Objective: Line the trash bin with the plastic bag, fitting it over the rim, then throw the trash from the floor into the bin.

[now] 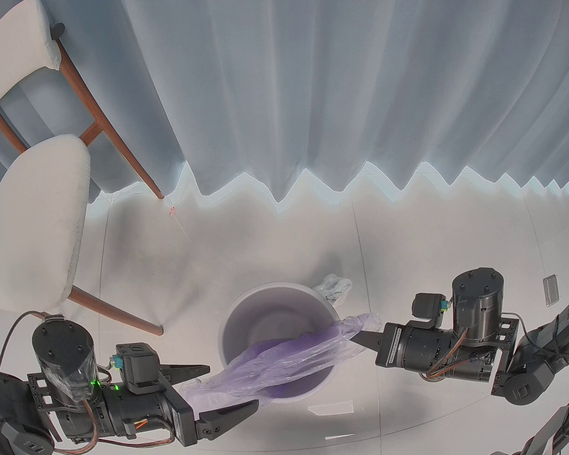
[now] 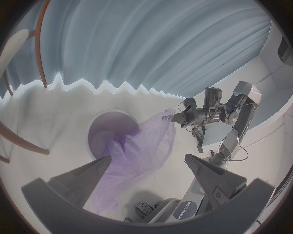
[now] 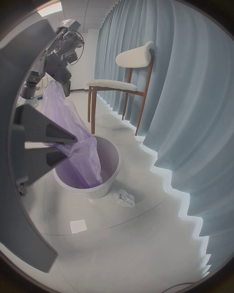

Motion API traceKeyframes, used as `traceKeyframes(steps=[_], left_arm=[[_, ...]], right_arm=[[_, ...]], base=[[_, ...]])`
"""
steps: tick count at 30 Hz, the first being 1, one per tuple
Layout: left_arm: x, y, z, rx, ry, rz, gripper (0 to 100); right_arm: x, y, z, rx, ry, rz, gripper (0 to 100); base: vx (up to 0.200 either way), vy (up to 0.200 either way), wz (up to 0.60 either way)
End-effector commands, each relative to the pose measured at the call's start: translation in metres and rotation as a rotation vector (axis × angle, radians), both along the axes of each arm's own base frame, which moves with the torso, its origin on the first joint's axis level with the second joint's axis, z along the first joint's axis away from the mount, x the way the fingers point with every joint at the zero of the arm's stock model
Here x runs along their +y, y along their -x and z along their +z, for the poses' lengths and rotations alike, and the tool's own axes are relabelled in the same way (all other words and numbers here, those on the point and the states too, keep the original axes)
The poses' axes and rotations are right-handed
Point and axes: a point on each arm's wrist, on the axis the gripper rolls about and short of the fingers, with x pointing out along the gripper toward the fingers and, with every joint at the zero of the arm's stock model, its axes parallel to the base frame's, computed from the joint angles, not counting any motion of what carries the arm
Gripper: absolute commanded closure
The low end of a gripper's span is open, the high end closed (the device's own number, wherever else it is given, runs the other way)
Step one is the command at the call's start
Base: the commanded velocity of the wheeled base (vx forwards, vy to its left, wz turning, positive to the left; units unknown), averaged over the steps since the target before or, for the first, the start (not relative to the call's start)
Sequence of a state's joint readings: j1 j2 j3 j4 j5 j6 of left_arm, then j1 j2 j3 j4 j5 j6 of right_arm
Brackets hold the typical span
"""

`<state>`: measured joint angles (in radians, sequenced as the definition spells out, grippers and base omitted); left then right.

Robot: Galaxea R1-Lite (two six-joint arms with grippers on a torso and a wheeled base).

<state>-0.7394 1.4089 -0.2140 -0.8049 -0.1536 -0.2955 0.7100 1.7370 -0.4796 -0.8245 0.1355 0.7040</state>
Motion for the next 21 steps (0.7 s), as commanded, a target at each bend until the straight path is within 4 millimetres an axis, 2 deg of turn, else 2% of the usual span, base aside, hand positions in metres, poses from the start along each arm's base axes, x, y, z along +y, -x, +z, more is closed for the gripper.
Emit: traceKeyframes(steps=[1,10,21], left_arm=[[0.0,-0.002,-0.002,0.008,-0.013,0.006,0],[0.005,-0.025,0.0,0.006,-0.011,0.106,0],[0.01,-0.027,-0.005,0.023,-0.031,0.129,0]], right_arm=[[-0.001,0.001,0.001,-0.002,-0.003,0.003,100],[-0.001,0.002,0.001,-0.009,0.003,0.005,100],[-0.005,-0.003,0.007,-0.06,-0.025,-0.013,100]], base=[[0.0,0.0,0.0],[0.0,0.0,0.0],[0.0,0.0,0.0]])
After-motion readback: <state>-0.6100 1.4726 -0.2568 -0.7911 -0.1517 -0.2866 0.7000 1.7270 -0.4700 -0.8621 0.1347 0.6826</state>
